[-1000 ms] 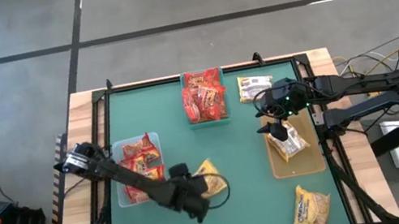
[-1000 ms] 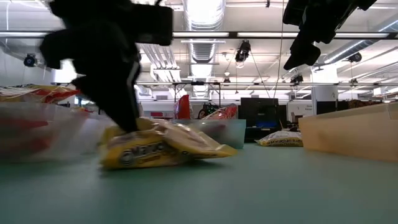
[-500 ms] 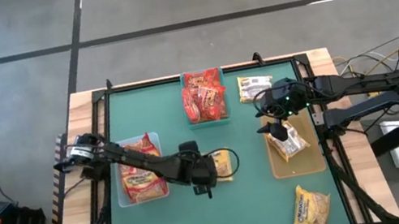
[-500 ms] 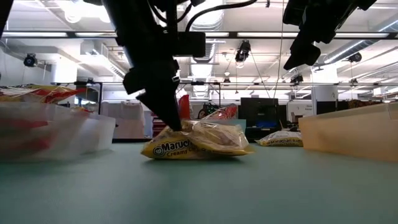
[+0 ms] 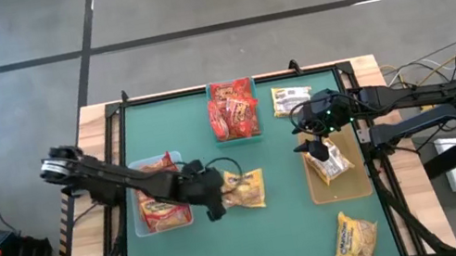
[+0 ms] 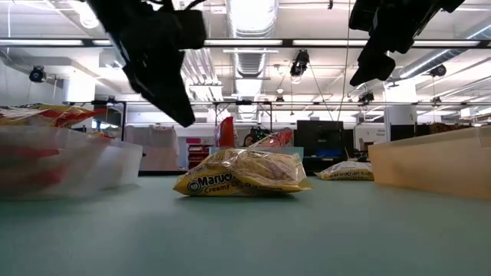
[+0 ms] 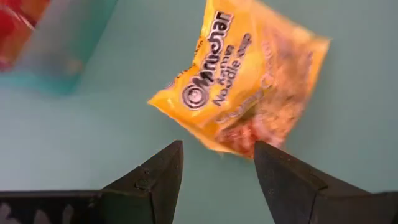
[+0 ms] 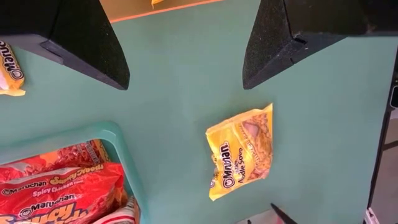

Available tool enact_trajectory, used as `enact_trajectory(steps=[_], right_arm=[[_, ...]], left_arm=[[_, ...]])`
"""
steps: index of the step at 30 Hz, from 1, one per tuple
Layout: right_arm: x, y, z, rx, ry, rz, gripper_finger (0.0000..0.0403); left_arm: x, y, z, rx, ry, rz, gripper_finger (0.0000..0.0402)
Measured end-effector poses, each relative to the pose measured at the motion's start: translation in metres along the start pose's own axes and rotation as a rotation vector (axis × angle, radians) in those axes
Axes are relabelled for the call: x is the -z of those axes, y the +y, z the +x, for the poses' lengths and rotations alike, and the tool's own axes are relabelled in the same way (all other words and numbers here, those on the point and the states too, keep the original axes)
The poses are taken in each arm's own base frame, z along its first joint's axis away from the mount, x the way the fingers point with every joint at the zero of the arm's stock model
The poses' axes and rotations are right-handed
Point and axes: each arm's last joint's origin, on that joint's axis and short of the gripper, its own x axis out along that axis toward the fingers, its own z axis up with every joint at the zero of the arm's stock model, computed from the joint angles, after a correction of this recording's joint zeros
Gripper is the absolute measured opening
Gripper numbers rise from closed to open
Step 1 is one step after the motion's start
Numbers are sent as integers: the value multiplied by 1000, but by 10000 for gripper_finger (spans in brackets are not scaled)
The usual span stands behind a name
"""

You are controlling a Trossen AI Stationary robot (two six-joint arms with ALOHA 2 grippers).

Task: Sort Maruchan noodles
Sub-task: Put the yellow noodle pack into the yellow bin

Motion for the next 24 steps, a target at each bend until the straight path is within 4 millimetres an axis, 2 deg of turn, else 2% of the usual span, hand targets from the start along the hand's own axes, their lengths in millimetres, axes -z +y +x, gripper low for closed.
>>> enact_trajectory(steps=[3,7,12,18,24], right_arm=[[0,0,0,0,-1,0,302],[0,0,0,0,-2,0,302],[0,0,0,0,-2,0,302],[0,0,0,0,-2,0,302],[0,0,0,0,-3,0,302]], left_arm=[[11,10,-3,92,-86,-105,181],[24,21,3,178,-186,-238,189],[35,32,15,240,-233,-305,242],[33,37,26,222,-235,-317,312],[28,35,43,192,-203,-312,336]])
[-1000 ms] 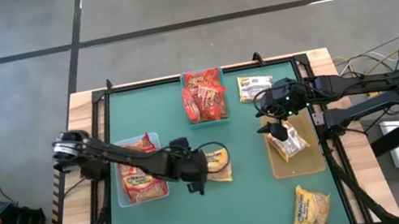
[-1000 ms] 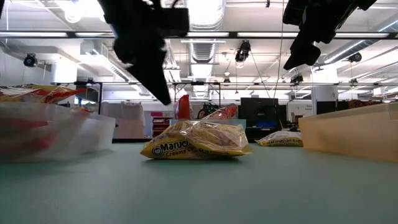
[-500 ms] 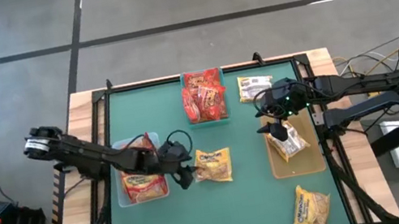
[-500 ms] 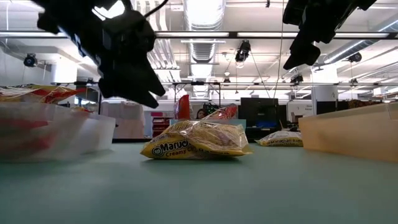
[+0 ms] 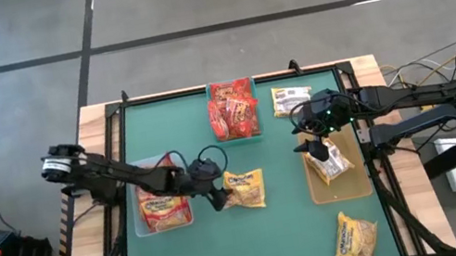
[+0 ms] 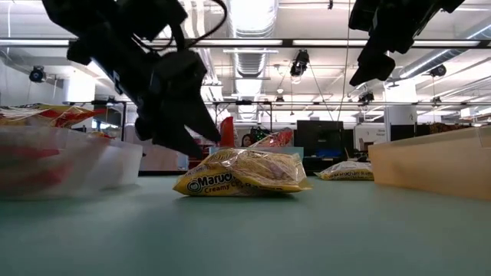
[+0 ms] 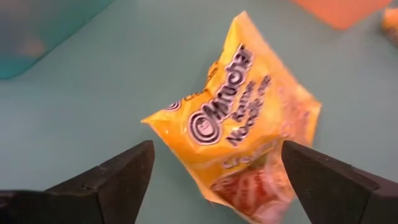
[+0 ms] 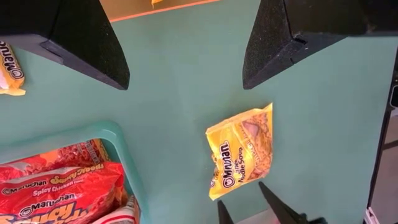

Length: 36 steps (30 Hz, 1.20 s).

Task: Sort Maruchan noodles
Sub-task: Put the yellow noodle pack into the yellow bin

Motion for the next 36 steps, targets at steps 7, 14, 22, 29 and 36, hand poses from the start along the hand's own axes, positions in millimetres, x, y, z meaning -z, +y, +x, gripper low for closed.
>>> enact_trajectory(steps=[7,14,22,29,36], right_arm=[[0,0,0,0,0,0,302],[0,0,0,0,-1,0,302],[0,0,0,-1,-2,-1,302],[0,0,0,0,-2,0,302],[-7,1,0,-9,-75,-12,302]], left_arm=[[1,7,21,-4,48,20,336],[-4,16,25,49,73,58,312],[-11,30,28,60,83,109,276],[-12,32,28,61,85,111,267],[-12,29,29,144,104,129,267]])
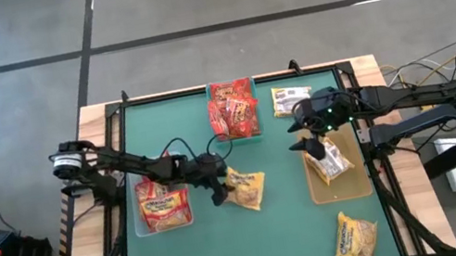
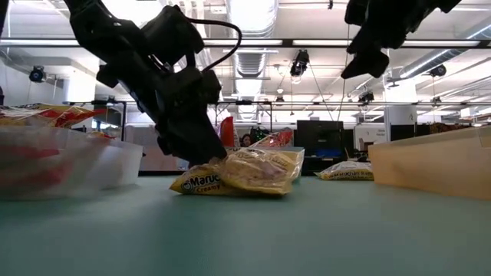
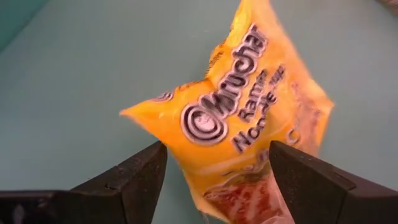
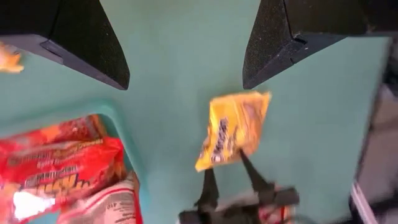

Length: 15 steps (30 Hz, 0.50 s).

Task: Sort Maruchan noodles
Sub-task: Put the yellow noodle pack into the yellow bin

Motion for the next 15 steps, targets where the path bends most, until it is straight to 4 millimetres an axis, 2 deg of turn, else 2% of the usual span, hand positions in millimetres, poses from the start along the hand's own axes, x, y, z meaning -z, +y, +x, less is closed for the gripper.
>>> enact_trajectory(steps=[2,10,15], right_arm=[[-1,1,0,-5,-13,82,302],[-16,3,0,-17,-172,120,302],[-23,4,-1,-31,-237,98,302]], left_arm=[[0,-1,2,21,-5,1,267],[-1,1,9,34,-33,38,267],[-9,-1,9,51,-106,98,267]])
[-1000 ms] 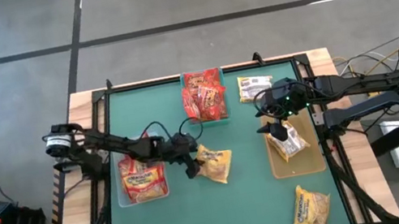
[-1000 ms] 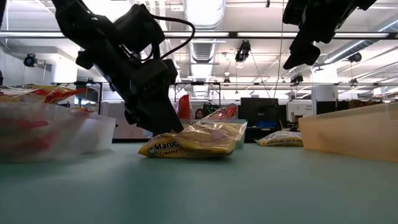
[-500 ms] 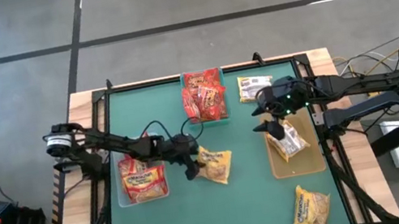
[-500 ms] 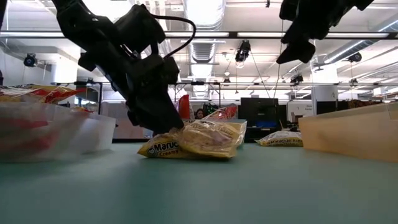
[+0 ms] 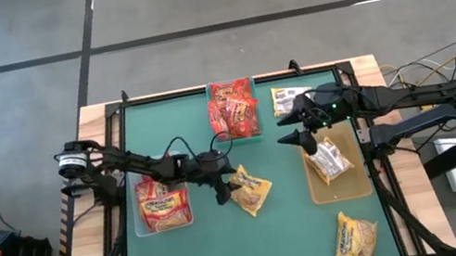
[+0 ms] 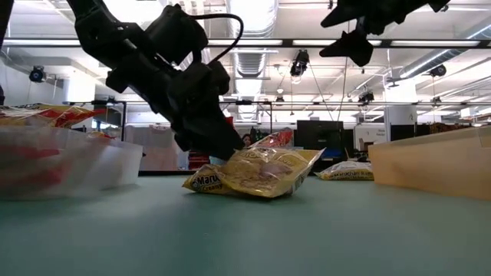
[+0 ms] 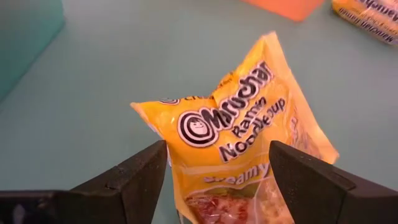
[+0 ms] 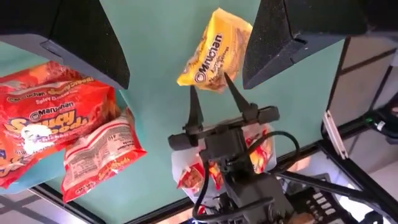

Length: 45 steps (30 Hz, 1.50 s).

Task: Sort Maruchan noodles
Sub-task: Put the yellow noodle pack into the yellow bin

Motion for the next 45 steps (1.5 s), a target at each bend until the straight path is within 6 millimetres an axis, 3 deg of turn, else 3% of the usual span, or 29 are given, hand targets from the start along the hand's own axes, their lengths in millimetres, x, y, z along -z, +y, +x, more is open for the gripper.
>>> enact_trajectory(steps=[5,13,26,34,45], right_arm=[[-1,1,0,-6,-12,49,302],[-1,-3,8,65,-36,307,302],[39,-23,77,134,256,493,302],[57,-16,113,32,344,594,302],[84,-1,146,5,406,629,302]], left_arm=[[-2,1,-1,-2,-13,24,267],[6,1,-11,-36,115,25,267],[14,-24,-11,36,125,205,256],[19,-24,0,43,109,208,251],[28,-25,13,48,106,197,251]])
